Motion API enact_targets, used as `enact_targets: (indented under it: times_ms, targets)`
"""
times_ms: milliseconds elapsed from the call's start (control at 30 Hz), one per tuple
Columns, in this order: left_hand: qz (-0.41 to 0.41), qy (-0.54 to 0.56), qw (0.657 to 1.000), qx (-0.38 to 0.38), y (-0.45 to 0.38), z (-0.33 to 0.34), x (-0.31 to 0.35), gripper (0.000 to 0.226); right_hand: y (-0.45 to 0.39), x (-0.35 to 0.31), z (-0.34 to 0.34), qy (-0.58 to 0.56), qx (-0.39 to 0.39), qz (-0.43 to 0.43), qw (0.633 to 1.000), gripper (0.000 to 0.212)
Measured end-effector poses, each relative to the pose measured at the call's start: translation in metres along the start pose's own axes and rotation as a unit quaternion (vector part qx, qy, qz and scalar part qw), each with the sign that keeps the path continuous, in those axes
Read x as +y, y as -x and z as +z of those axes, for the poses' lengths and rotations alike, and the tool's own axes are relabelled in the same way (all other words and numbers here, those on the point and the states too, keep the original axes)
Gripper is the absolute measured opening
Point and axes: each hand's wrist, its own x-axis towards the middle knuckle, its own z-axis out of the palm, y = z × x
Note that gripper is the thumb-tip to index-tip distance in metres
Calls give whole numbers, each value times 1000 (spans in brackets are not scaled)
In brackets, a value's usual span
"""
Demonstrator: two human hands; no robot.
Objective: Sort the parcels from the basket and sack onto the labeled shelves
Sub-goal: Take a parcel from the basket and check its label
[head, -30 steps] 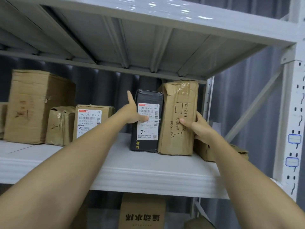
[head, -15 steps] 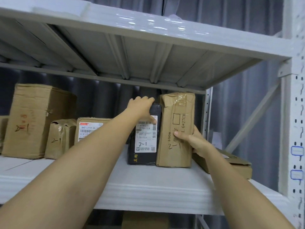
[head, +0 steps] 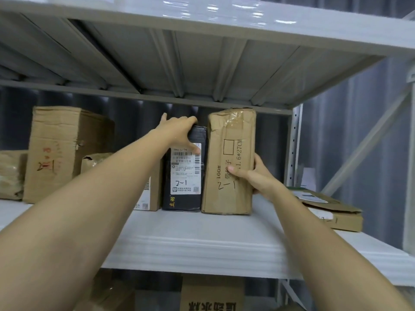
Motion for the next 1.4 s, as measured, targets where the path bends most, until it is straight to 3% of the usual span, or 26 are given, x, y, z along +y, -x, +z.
enact_targets:
  times_ms: [100, 200, 300, 367, 500, 600, 700, 800, 1000, 1200, 1400]
  targets:
    - [-22, -6, 1000, 1, 4, 2, 5, 92, 5, -4, 1, 21, -6, -12, 1000, 93]
    - [-33, 11, 999, 32, 8, 8, 29, 110, 13, -8, -9, 119, 19, -47, 992, 100]
    - [26, 47, 988, 142, 15, 17, 66, 101, 38, -20, -40, 244, 96, -110, 959, 85]
    - [93, 40, 977, 187, 21, 22, 96, 89, 59, -26, -73, 369, 86, -140, 915, 71]
    - [205, -6, 968, 142, 24, 38, 152, 76, 83, -17, -145, 531, -28, 16, 847, 73]
    - [254, -29, 966, 44, 21, 59, 192, 71, 92, 2, -172, 532, -107, 115, 832, 81]
    - [280, -12, 957, -69, 19, 79, 220, 57, 101, 17, -175, 512, -120, 108, 844, 69]
    - [318, -124, 940, -15, 17, 84, 228, 42, 105, 20, -168, 523, -89, 56, 846, 55]
    - [235, -155, 956, 85, -4, 58, 188, 51, 86, 16, -124, 560, -127, -4, 818, 52]
    - [161, -165, 972, 48, 2, 61, 166, 54, 52, 23, -92, 573, -131, -17, 809, 55]
    - [160, -139, 976, 38, 17, 62, 158, 55, 52, 23, -86, 570, -119, 3, 813, 57]
